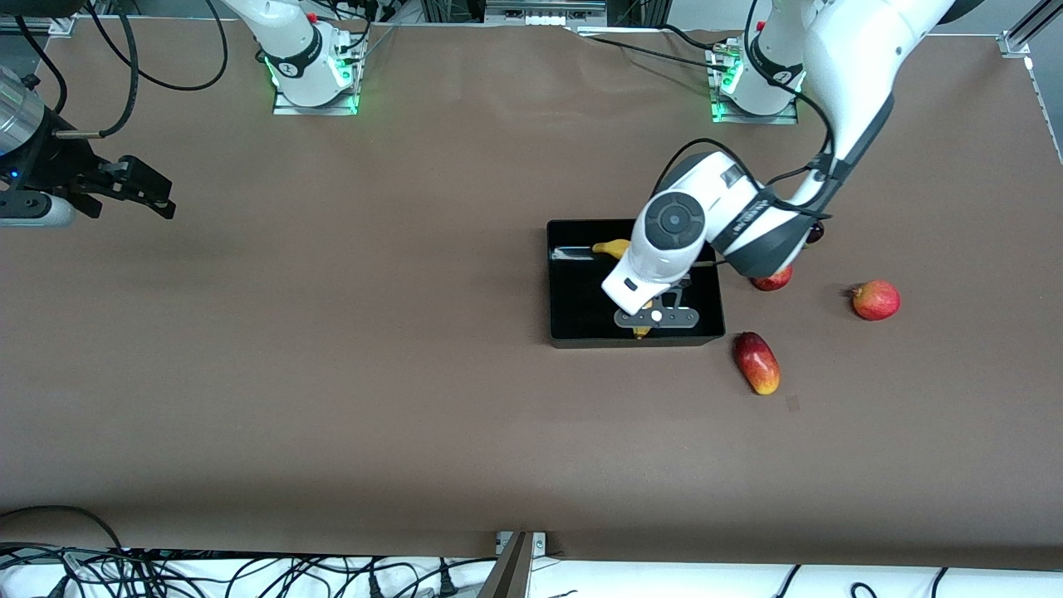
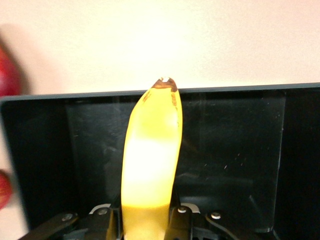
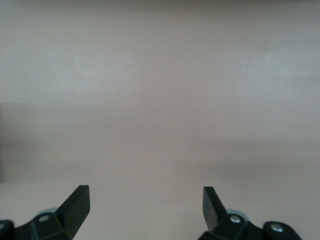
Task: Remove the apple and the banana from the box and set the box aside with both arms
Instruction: 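Lift the banana out and set it down beside the mango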
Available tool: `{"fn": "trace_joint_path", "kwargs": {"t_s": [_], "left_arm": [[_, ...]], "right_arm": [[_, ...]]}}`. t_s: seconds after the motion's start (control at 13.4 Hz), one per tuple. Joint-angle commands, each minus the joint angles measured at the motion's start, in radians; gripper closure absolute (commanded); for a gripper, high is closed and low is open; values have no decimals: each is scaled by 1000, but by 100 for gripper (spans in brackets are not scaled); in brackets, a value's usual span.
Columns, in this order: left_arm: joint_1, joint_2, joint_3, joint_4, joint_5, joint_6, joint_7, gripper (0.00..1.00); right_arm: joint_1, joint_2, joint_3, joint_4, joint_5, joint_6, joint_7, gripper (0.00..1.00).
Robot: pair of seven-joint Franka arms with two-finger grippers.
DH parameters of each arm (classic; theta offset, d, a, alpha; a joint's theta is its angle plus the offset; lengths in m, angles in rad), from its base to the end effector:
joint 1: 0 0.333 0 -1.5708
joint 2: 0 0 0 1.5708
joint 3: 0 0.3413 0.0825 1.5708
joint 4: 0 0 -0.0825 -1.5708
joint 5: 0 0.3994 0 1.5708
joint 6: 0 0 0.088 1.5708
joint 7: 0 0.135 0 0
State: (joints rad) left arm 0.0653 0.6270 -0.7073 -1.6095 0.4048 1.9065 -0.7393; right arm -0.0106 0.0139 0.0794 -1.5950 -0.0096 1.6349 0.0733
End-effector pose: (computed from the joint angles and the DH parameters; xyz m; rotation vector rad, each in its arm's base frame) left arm 0.6014 -0.3275 0.3001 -3.0525 0.0134 0.2223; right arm 0.5797 0.0384 0.6077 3.1347 -0.0063 0.0417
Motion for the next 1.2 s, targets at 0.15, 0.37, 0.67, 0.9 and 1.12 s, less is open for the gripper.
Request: {"fn": "trace_joint_path", "kwargs": {"t_s": [0.15,0.37,0.67,0.9,1.12], "left_arm": [[128,0,-5,149,-46,-208,346,98],[261,5,3,135,-24,-210,594,98],[355,49,64,134,89,-181,725,99],[407,91,95,86,121,-7,803,99],[448,135,138,33,121,150,885,99]], "right_arm": [[-8,1,13,12,-13,-10,2,0],[-5,3,16,12,-7,-10,5,0],[27,49,16,17,-12,16,3,0],[34,57,16,17,-6,61,-4,0],[73,137,14,17,2,56,-13,0]]}}
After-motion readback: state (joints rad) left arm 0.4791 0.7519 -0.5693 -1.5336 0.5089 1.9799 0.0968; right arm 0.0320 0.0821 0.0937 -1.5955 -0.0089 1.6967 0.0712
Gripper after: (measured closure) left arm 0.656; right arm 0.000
